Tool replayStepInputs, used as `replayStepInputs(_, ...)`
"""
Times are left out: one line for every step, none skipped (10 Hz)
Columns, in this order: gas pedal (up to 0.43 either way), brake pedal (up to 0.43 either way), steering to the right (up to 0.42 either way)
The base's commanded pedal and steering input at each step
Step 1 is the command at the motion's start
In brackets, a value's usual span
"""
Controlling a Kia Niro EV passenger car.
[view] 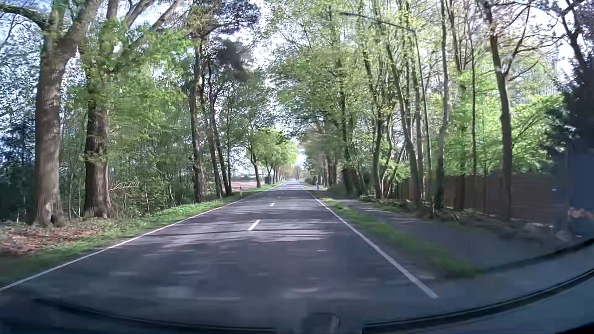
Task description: Follow the waypoints while adhering to traffic rules and regulations
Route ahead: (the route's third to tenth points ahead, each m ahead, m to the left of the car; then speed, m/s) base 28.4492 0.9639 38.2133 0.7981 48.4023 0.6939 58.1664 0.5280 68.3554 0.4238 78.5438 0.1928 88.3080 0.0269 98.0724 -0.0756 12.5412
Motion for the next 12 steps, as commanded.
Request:
replayStepInputs(0.067,0.000,-0.003)
replayStepInputs(0.067,0.000,-0.003)
replayStepInputs(0.067,0.000,-0.003)
replayStepInputs(0.067,0.000,-0.003)
replayStepInputs(0.067,0.000,-0.003)
replayStepInputs(0.067,0.000,-0.004)
replayStepInputs(0.067,0.000,-0.005)
replayStepInputs(0.067,0.000,-0.006)
replayStepInputs(0.067,0.000,-0.006)
replayStepInputs(0.067,0.000,-0.006)
replayStepInputs(0.067,0.000,-0.006)
replayStepInputs(0.067,0.000,-0.006)
